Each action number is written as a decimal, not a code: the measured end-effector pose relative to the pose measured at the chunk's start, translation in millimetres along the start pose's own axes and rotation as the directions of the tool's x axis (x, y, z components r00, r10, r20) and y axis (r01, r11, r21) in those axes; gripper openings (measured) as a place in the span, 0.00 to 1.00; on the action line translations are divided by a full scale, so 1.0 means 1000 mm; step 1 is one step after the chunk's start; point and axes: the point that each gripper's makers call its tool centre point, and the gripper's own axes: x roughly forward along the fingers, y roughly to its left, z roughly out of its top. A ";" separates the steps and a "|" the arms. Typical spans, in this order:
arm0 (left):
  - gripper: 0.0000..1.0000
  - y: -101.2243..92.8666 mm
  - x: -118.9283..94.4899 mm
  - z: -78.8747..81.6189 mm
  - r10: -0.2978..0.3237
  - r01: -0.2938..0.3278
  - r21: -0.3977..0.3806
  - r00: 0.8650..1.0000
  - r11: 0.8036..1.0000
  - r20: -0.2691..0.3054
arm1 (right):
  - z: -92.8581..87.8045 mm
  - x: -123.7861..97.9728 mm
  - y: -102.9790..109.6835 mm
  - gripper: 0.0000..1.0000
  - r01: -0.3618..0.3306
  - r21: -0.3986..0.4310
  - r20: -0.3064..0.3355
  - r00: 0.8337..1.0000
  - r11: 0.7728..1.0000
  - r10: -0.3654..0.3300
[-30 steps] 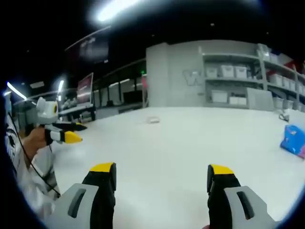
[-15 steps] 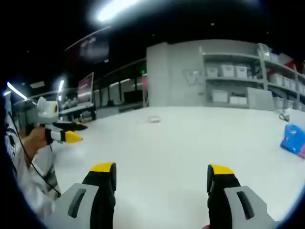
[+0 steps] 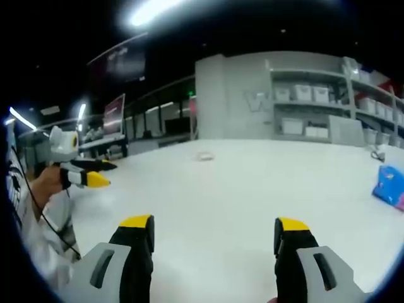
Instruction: Open the resealable bag by pulling the two sides of the seal apart until the entire bag opening is separated and visibly accessible.
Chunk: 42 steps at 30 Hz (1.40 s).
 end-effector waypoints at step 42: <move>0.81 0.010 -0.008 -0.005 0.013 -0.012 -0.027 1.000 1.000 0.016 | 0.008 0.010 0.018 0.76 -0.035 -0.041 -0.008 0.999 0.999 0.034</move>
